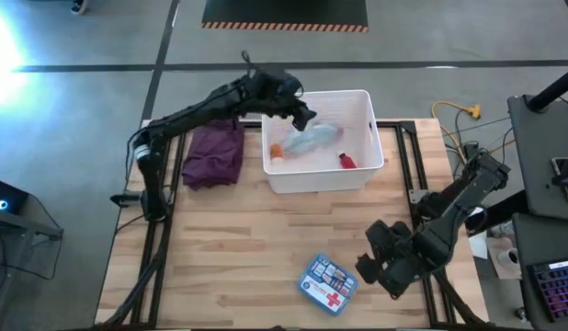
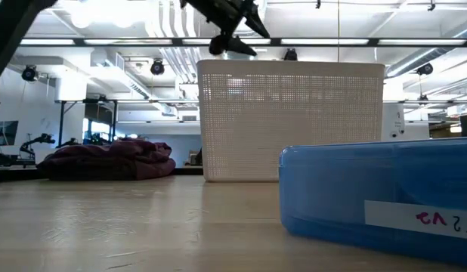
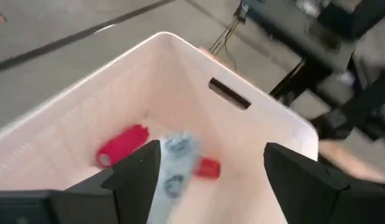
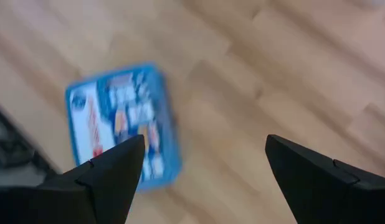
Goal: Pick & place medical supplies in basket/bin
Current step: Put the mailer bag into the bin, then put the first aid kit into the bin
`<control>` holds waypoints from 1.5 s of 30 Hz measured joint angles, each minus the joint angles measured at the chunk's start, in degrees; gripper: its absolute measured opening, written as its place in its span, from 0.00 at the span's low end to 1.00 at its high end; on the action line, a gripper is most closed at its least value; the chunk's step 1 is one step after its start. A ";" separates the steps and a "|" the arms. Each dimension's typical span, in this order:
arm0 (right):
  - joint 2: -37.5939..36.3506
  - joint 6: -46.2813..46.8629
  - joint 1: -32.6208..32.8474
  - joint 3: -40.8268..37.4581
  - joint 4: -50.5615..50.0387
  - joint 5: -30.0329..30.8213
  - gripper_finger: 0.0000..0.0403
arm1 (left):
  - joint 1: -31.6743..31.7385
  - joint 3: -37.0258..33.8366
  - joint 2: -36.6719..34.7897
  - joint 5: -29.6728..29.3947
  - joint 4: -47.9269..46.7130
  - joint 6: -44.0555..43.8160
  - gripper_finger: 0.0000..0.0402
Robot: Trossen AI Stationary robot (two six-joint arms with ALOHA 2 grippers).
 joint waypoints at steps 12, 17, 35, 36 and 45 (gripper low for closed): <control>-0.16 -0.87 4.52 -13.06 23.54 -7.57 0.81 | -16.86 18.75 -2.66 -2.85 -35.14 9.48 0.66; -0.26 -4.21 3.69 -20.97 38.97 -10.76 0.81 | -32.65 5.66 -8.76 -9.16 -29.34 -0.43 0.63; 0.10 -16.32 -3.69 -34.24 55.58 -17.04 0.81 | -59.48 -61.23 -12.88 -22.09 51.27 -59.68 0.52; 0.11 -16.42 -3.85 -35.25 56.74 -18.50 0.81 | -59.84 -61.72 -12.12 -22.11 51.49 -61.58 0.52; 0.11 -10.88 -4.22 -41.64 71.09 -30.99 0.81 | -60.52 -57.52 -4.83 -18.94 52.20 -64.94 0.50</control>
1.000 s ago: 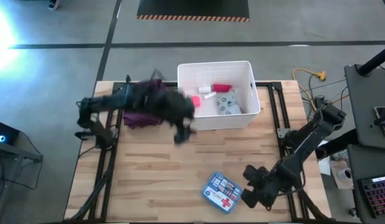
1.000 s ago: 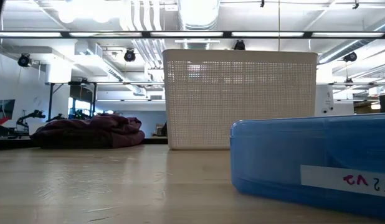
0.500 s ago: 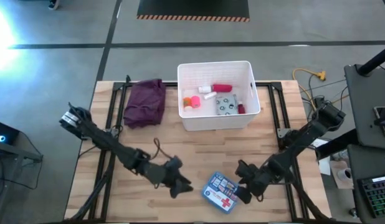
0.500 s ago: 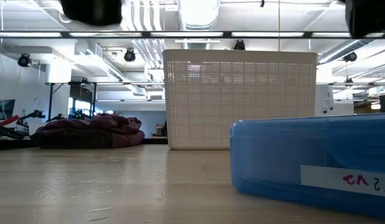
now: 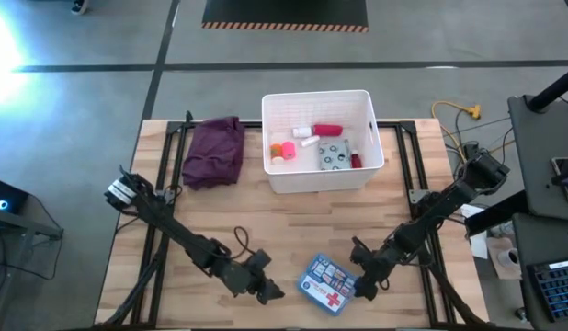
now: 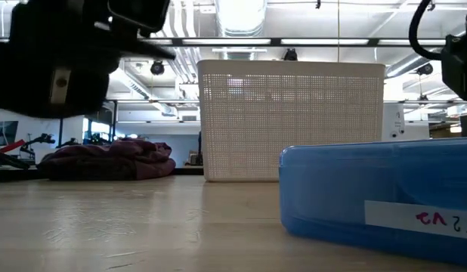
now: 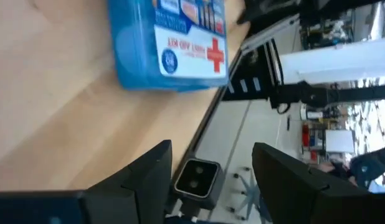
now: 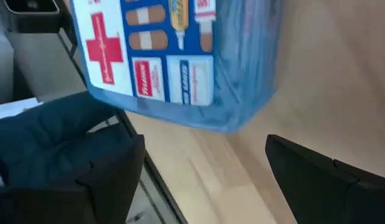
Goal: Pick & place medical supplies in basket/bin
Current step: Put the first aid kit into the bin
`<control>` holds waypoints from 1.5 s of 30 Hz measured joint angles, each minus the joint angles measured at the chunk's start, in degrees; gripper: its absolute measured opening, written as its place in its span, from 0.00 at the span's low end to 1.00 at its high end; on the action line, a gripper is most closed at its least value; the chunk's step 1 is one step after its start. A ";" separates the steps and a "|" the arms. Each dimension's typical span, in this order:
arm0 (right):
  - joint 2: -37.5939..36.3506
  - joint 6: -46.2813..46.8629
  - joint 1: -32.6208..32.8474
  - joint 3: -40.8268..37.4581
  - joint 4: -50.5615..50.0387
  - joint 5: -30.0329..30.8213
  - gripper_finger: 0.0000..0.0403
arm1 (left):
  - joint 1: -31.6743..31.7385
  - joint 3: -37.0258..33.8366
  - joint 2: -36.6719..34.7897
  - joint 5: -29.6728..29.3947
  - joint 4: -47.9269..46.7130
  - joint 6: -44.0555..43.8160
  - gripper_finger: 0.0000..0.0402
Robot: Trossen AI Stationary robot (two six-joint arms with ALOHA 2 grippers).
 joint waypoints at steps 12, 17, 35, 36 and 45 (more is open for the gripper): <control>0.02 -1.59 -2.38 0.72 3.62 9.23 0.81 | 0.97 5.74 11.92 4.43 -0.43 -0.77 0.50; 0.02 -4.77 -4.94 1.62 4.69 9.78 0.81 | 3.72 5.94 14.03 4.80 -0.45 0.13 0.50; -0.30 -9.92 -8.03 5.40 6.93 9.51 0.81 | 14.23 5.60 3.65 -2.13 -5.42 19.12 0.50; -0.28 -9.33 -7.86 5.48 4.53 9.47 0.81 | 13.94 5.71 2.08 -2.16 -8.62 19.16 0.50; -0.22 0.09 -3.17 4.99 -7.22 8.38 0.81 | 6.74 5.14 -1.75 -1.74 -17.27 5.87 0.50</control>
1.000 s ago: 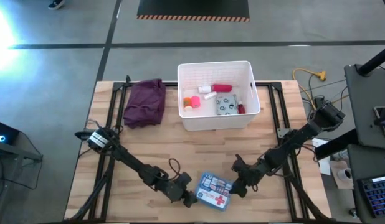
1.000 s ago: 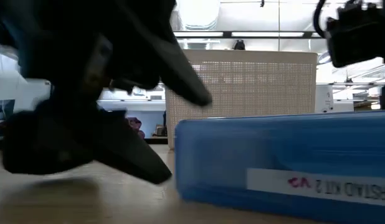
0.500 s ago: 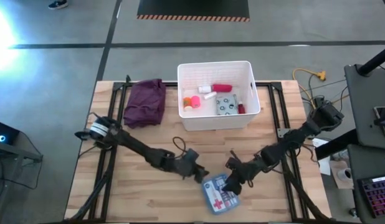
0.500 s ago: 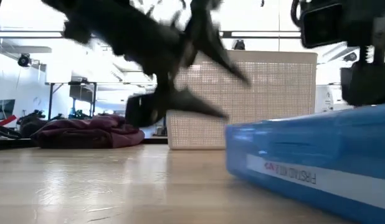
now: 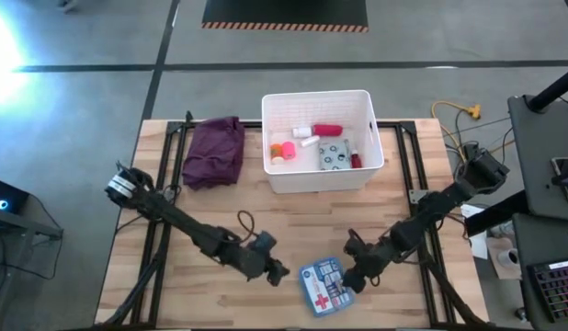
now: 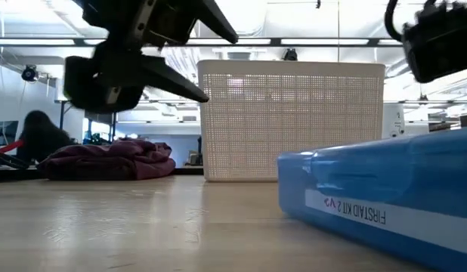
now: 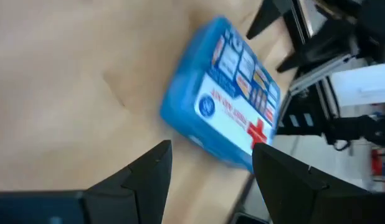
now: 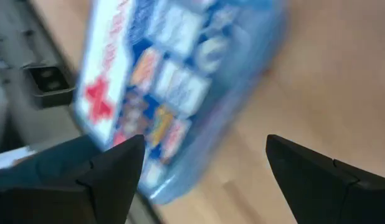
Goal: Pick & place medical supplies in basket/bin
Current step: Put the first aid kit into the bin
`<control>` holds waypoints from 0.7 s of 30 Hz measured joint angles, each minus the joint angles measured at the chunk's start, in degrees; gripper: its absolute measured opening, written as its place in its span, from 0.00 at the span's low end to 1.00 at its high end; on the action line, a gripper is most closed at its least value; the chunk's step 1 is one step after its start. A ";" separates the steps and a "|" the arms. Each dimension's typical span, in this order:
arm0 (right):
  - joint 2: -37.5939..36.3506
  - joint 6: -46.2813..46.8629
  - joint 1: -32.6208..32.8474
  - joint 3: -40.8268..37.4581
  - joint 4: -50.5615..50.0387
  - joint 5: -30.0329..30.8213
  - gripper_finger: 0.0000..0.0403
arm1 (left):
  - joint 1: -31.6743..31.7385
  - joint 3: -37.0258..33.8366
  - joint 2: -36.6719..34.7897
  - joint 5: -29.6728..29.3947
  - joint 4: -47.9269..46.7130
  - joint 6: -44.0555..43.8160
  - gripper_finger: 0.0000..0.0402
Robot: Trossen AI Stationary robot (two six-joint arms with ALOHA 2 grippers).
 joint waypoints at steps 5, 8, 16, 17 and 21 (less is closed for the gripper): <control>2.33 0.38 0.59 -0.02 2.54 -0.66 0.81 | -1.98 -0.15 4.67 0.16 4.79 -7.06 0.50; 5.58 0.20 0.48 -0.14 5.91 -1.60 0.81 | -2.64 -0.15 7.44 0.15 11.17 -9.25 0.50; 13.78 -0.65 0.26 0.20 20.78 -6.62 0.81 | -3.63 0.99 14.92 1.57 19.46 -12.50 0.50; 14.01 -0.57 0.23 0.22 21.52 -6.49 0.81 | -3.63 1.86 15.93 2.54 19.75 -12.51 0.50; 13.65 -1.48 -0.74 0.48 21.58 -5.48 0.81 | -3.63 4.68 18.73 3.20 19.76 -12.34 0.50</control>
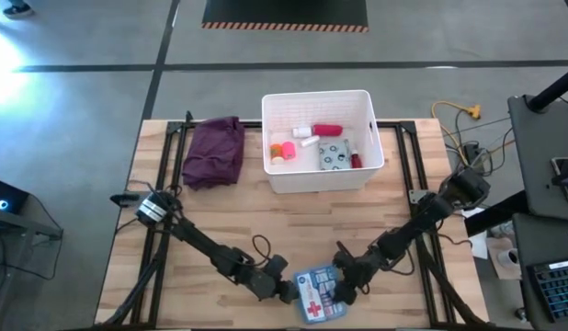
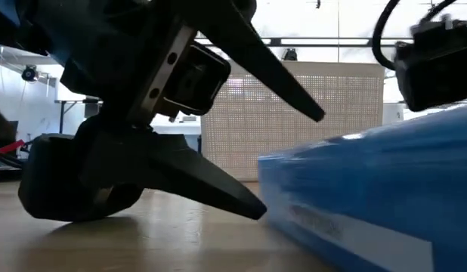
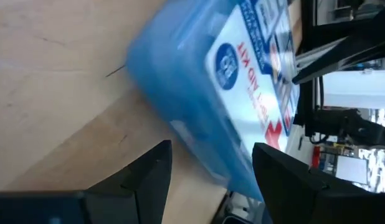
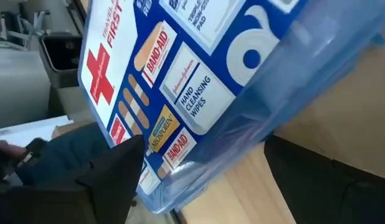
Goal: Pick & place medical supplies in basket/bin
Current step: Put the first aid kit into the bin
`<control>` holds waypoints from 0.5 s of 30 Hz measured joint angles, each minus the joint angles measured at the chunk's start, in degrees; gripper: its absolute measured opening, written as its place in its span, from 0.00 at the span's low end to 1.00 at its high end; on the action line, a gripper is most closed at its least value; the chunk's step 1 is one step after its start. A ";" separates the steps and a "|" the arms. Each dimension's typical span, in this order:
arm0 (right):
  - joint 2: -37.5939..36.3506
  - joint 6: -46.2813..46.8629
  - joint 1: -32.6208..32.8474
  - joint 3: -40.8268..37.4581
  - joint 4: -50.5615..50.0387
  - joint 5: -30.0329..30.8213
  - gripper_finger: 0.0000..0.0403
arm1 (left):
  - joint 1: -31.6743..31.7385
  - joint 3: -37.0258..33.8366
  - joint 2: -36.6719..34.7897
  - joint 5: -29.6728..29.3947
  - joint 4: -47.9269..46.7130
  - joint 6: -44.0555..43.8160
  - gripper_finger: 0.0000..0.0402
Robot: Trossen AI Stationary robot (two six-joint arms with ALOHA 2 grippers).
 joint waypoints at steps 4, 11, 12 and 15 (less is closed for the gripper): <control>-1.40 -2.28 -1.98 -0.26 0.79 2.50 0.81 | 0.64 1.64 1.09 0.88 -1.41 1.61 0.50; -3.21 -8.49 -4.74 4.46 1.91 2.66 0.81 | 3.11 1.27 0.56 0.28 -3.45 4.48 0.50; -3.21 -8.98 -5.02 5.27 1.32 2.76 0.81 | 3.33 1.19 0.56 0.31 -3.56 4.59 0.50; -2.86 -10.40 -5.48 7.62 -1.14 3.13 0.81 | 3.79 1.33 0.43 1.18 -3.90 5.75 0.50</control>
